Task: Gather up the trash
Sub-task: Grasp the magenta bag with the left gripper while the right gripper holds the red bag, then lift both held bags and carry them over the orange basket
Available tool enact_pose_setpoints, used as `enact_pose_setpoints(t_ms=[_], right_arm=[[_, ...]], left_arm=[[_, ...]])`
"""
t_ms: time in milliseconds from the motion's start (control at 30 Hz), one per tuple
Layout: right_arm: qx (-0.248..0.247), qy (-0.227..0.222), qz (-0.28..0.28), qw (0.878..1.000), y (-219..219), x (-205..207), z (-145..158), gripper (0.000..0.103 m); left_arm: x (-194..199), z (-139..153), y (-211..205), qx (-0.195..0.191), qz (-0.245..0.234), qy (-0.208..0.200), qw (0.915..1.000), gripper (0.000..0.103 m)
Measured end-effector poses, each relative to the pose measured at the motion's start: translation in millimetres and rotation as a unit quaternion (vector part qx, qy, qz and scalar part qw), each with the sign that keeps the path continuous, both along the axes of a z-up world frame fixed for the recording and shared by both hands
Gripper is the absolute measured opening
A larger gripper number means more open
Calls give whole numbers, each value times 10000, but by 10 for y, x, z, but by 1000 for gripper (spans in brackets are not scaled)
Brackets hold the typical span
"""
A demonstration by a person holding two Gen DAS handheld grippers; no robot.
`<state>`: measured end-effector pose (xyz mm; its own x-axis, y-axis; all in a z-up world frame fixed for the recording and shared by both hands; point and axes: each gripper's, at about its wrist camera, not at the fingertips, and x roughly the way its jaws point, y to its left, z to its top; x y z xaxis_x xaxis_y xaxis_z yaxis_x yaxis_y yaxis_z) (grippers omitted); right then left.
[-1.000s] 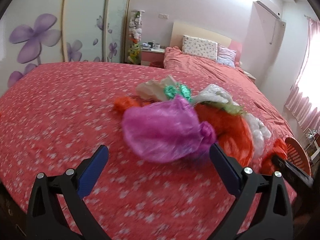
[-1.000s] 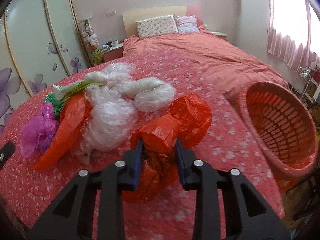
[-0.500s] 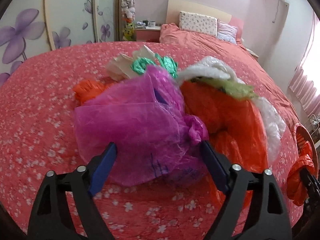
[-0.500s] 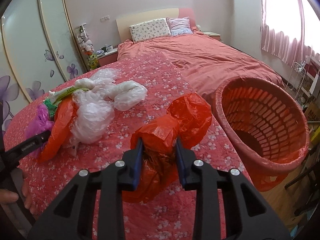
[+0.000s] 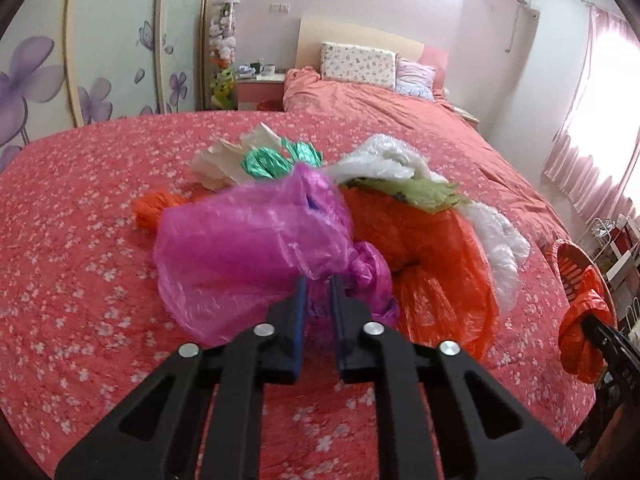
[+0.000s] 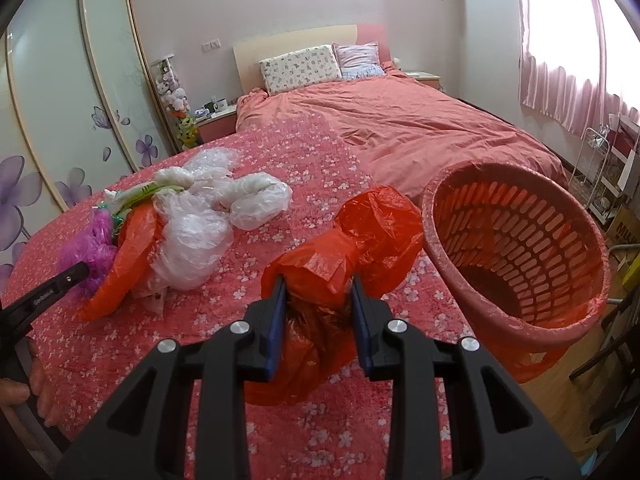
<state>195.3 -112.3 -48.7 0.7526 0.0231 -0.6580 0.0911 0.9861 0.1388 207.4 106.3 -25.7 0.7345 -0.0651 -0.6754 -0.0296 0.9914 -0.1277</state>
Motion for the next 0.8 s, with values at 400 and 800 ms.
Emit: enact_pose_setpoints(t_ms=[400, 800], right_arm=[[-32, -9, 14, 10000, 8, -49, 8, 30], [5, -2, 7, 10000, -39, -46, -5, 30]], left_arm=[[38, -51, 125, -279, 266, 71, 9992, 62], [314, -184, -115, -6, 348, 340, 9988, 64]])
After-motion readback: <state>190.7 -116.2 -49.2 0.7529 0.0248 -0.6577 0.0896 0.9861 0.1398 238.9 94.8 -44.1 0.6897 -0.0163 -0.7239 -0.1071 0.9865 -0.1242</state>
